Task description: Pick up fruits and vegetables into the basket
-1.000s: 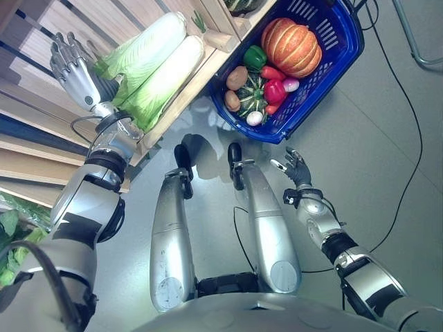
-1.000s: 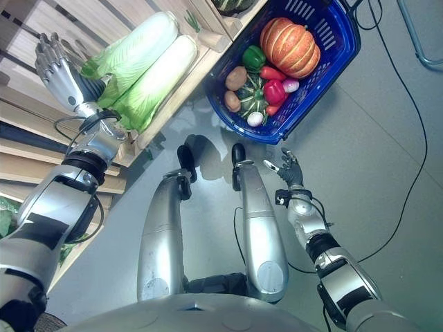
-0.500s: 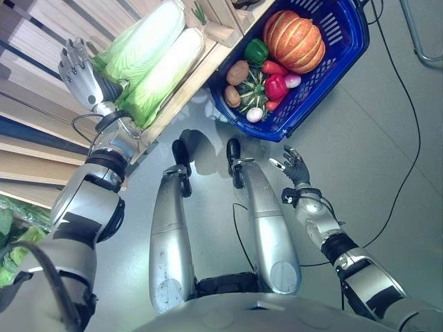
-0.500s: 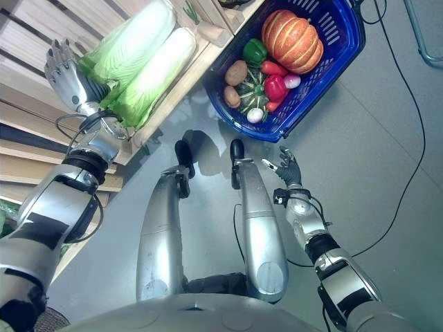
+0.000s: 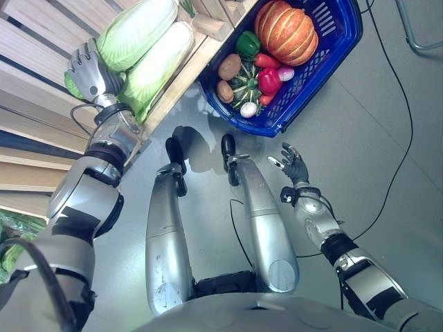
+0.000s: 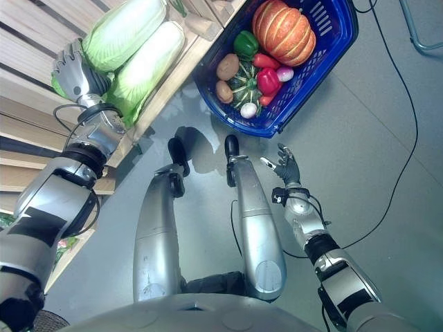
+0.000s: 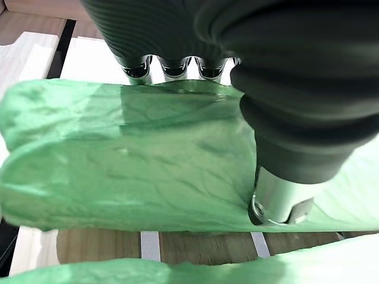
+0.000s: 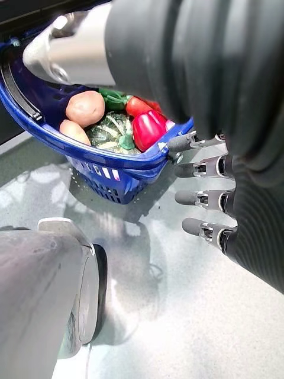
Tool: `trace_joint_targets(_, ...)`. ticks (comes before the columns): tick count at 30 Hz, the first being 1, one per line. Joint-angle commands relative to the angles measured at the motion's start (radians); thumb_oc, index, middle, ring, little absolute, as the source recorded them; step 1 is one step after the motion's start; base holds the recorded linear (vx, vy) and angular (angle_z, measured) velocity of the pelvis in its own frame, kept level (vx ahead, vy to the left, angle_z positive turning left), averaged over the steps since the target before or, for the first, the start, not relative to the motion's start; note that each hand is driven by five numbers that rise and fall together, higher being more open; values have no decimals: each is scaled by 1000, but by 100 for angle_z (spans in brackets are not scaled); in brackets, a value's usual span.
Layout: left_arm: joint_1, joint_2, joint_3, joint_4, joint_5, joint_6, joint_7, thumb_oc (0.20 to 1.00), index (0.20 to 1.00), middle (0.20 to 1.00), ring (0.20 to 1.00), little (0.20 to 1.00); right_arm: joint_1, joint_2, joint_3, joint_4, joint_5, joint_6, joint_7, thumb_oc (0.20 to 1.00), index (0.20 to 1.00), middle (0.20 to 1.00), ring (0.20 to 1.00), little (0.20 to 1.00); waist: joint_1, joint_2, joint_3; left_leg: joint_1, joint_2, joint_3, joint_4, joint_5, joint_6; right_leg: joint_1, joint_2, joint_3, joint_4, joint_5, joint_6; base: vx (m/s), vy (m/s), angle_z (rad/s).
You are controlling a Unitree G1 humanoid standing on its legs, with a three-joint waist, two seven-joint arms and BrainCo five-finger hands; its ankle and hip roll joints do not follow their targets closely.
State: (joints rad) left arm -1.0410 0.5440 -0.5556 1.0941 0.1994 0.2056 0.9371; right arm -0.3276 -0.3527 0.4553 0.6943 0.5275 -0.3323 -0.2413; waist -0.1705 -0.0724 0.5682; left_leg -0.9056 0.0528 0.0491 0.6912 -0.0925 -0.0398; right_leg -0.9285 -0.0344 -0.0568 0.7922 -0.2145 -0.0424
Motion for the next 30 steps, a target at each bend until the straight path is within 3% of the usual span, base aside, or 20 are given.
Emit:
trace_joint_targets(1,-37,46,3,9,33,34,26,200,200,200,200,200,97,-35,17,-106,-23,-35,-21,1000,1000,1000,1000,1000,13,-11,-48,-12,-44,75,-4,-67,23,-1,24,0,-76,82,75,0,0,0)
trace_joint_targets(8,-10,39,40,-29,35,0,62,200,200,200,200,200,108,-30,13,-127,-41,-46,-12,1000,1000,1000,1000,1000,16,-13,-48,24,-49,77,-44,-58,20,28,28,-3,-107,86,79,0,0,0)
trace_joint_targets(9,-3,47,54,-39,34,-43,91,200,200,200,200,200,113,-29,12,-133,-39,-58,-9,1000,1000,1000,1000,1000,18,-12,-48,46,-49,78,-55,-55,17,52,28,-2,-122,88,81,0,0,0)
trace_joint_targets(19,209,81,178,-349,233,-202,195,200,200,200,200,200,177,-6,-36,-277,-80,-133,-31,1000,1000,1000,1000,1000,67,17,-48,262,-67,44,-190,-20,4,292,13,-19,-283,103,88,16,-39,4)
trace_joint_targets(25,410,87,226,-578,291,-287,172,200,200,200,200,200,176,16,-87,-374,-77,-156,-11,1000,1000,1000,1000,1000,109,35,-48,433,-90,-5,-307,12,2,478,5,-33,-406,113,84,37,-30,12)
trace_joint_targets(30,578,58,230,-759,299,-356,74,200,200,200,200,200,186,19,-118,-467,-47,-152,38,1000,1000,1000,1000,1000,135,48,-114,594,-104,-50,-466,57,-2,661,2,-51,-571,141,79,114,-7,15)
